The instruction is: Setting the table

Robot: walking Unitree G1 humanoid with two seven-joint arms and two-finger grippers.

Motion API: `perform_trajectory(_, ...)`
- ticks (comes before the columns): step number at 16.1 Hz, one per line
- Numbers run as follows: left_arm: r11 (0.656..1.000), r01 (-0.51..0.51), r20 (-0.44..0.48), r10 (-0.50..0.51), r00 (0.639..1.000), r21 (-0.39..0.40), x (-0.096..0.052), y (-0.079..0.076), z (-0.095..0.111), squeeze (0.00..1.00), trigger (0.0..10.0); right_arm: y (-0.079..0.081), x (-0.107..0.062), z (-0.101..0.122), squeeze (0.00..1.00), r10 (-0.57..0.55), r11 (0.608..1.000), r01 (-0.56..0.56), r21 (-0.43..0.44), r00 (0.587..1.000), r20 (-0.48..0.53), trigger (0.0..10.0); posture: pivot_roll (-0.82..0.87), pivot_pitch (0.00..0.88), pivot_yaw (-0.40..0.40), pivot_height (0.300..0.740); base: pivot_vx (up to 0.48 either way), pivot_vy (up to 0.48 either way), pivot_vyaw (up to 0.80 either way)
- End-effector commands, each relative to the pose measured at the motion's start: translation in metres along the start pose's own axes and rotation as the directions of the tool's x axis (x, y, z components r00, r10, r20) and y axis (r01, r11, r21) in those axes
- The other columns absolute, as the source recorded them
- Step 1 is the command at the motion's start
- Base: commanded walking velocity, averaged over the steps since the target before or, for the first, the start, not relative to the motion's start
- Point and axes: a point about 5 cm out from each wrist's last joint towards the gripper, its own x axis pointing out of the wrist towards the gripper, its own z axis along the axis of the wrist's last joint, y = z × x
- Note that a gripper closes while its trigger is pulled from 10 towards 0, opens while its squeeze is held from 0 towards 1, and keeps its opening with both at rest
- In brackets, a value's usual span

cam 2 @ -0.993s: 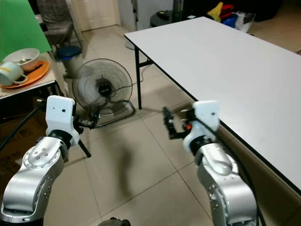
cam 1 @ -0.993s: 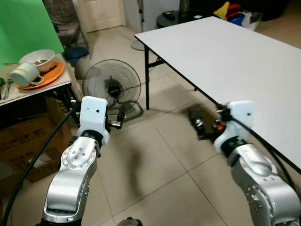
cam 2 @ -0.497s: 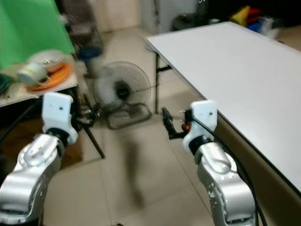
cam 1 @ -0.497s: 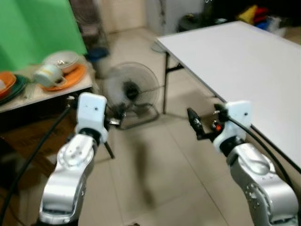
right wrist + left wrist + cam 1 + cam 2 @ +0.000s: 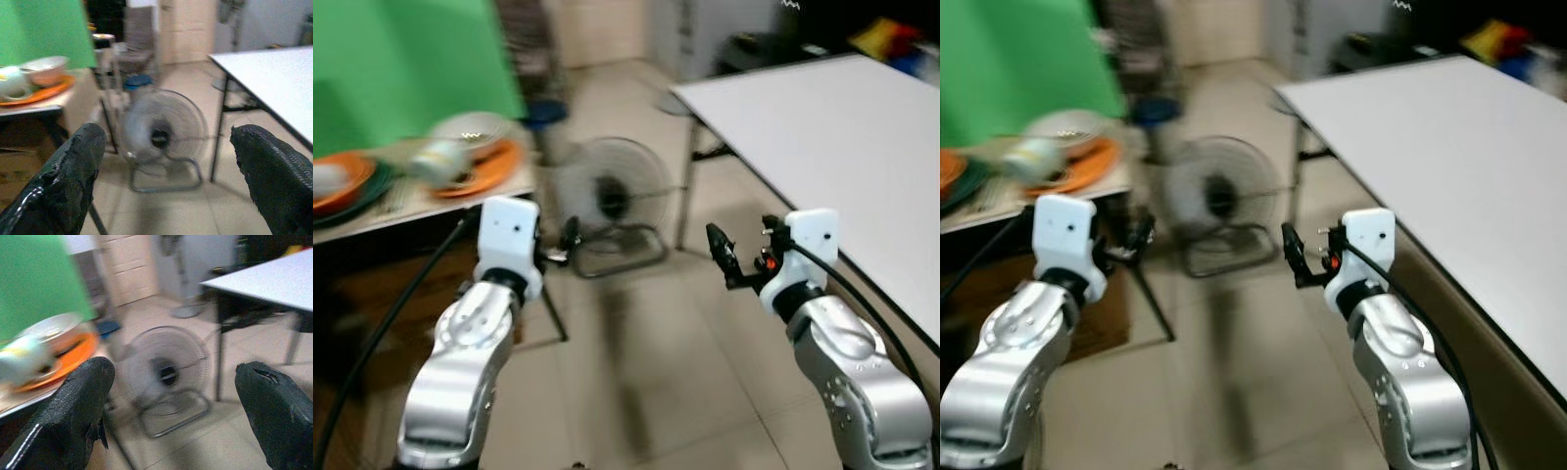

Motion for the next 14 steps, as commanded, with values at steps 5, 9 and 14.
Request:
perform_trajectory(5, 0.998, -0.056, -0.002, 0.056, 0.998, 0.023, -0.004, 0.014, -0.002, 0.00, 10.0, 0.012, 0.007, 0.006, 0.00, 0.062, 0.998, -0.062, 0.013, 0.997, 0.045, 10.0, 0.08, 0.000, 0.046, 0.740, 0.277, 0.000, 0.64)
perform_trajectory(9, 0.999, -0.036, 0.007, 0.036, 0.999, 0.020, 0.003, 0.012, -0.001, 0.02, 10.0, 0.006, 0.006, 0.005, 0.00, 0.015, 1.000, -0.015, 0.008, 0.999, 0.038, 10.0, 0.05, 0.000, 0.070, 0.740, 0.277, 0.000, 0.00)
perform_trajectory(14, 1.000, 0.000, 0.014, -0.001, 1.000, 0.023, 0.005, 0.015, -0.008, 0.01, 10.0, -0.012, 0.001, 0.001, 0.00, -0.170, 0.985, 0.169, 0.040, 0.984, 0.044, 10.0, 0.02, 0.000, 0.106, 0.740, 0.285, 0.000, 0.00)
